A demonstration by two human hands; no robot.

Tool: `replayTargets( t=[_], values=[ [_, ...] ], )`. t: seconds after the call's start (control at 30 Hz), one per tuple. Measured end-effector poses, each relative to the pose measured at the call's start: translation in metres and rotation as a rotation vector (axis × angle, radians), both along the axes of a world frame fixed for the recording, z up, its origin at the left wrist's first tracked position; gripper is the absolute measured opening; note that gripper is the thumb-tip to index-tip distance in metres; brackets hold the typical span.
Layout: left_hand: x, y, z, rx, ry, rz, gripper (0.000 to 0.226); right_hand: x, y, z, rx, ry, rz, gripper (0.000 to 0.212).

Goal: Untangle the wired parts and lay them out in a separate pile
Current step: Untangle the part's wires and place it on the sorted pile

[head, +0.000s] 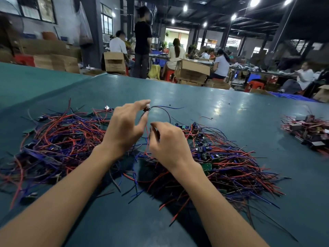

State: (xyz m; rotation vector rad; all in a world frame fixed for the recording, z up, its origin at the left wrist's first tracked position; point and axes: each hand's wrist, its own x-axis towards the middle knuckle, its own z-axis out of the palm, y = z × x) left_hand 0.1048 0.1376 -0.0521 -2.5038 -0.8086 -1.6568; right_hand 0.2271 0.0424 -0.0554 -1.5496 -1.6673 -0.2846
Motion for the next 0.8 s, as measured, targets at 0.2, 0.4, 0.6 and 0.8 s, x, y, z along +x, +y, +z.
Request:
replayTargets(
  t=[0.2, 0.4, 0.6, 0.8],
  values=[
    [0.001, -0.011, -0.011, 0.238, -0.003, -0.077, 0.036, 0.007, -0.001, 0.009, -0.062, 0.528, 0.094, 0.036],
    [0.005, -0.024, -0.007, 0.190, -0.043, -0.245, 0.043, 0.010, -0.007, 0.020, -0.064, 1.123, 0.398, 0.013],
    [0.013, -0.030, -0.011, 0.133, 0.006, -0.189, 0.045, 0.008, -0.009, 0.021, 0.017, 1.208, 0.362, 0.008],
    [0.011, -0.031, -0.011, 0.083, -0.025, -0.190, 0.031, 0.010, -0.007, 0.020, 0.077, 1.190, 0.302, 0.011]
  ],
)
